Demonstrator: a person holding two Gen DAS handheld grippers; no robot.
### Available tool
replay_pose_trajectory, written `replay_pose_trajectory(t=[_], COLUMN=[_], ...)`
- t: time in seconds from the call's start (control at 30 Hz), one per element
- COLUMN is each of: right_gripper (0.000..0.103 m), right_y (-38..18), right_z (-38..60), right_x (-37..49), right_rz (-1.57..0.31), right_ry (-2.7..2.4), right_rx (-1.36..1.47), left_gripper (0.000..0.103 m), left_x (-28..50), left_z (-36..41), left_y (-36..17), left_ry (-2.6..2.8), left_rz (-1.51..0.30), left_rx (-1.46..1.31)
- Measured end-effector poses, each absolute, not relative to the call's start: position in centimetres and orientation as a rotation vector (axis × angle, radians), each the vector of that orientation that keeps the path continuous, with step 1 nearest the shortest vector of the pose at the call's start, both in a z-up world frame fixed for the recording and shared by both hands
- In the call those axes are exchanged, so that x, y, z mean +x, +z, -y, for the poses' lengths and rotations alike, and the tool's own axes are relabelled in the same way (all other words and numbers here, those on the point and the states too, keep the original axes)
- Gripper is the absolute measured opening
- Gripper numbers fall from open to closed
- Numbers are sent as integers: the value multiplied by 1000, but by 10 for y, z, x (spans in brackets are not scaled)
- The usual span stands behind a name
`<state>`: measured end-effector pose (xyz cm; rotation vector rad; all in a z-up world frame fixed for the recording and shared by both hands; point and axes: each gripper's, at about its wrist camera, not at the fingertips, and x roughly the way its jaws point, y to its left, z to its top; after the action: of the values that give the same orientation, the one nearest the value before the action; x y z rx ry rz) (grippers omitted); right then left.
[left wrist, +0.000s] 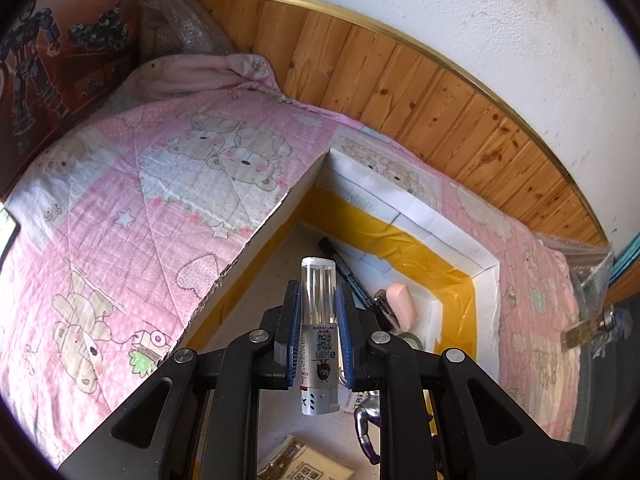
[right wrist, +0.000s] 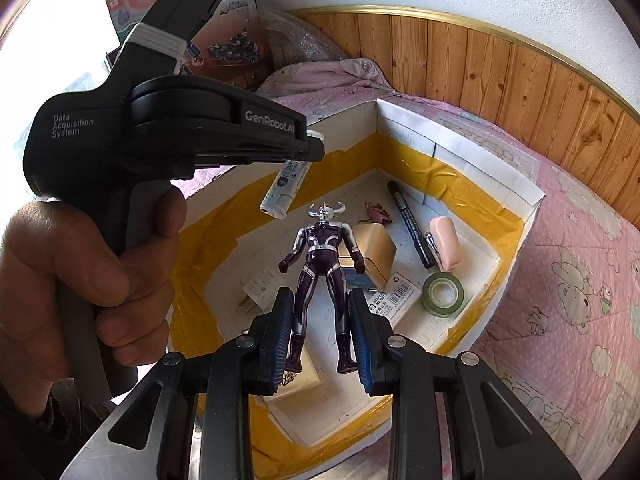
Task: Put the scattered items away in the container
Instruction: 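Open the left tool releasing the bottle while the right tool releases the figure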
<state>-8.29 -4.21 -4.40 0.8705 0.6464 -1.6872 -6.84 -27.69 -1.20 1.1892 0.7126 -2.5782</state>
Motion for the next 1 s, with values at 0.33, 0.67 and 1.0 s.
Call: replay_pose_trajectory(t=[0.33,0.67,1.0], right_gripper=[29,29,42], right_y=[-50,-56,-67], right_z=[52,60,62], right_x=[-81,-83,-97], right_rz=[-675,-699,-698], right_ry=[-1683,-1682,-1683], right_rx=[870,889,954], left_gripper=[18,18,34], left_x=[-83,-92,-102], left_z=[274,276,283], left_y=[-14,-19,-29], left_ry=[-2584,-2579,-2533], left_rz=[-663,-658,-684], left_rx=[1199,1219,1258])
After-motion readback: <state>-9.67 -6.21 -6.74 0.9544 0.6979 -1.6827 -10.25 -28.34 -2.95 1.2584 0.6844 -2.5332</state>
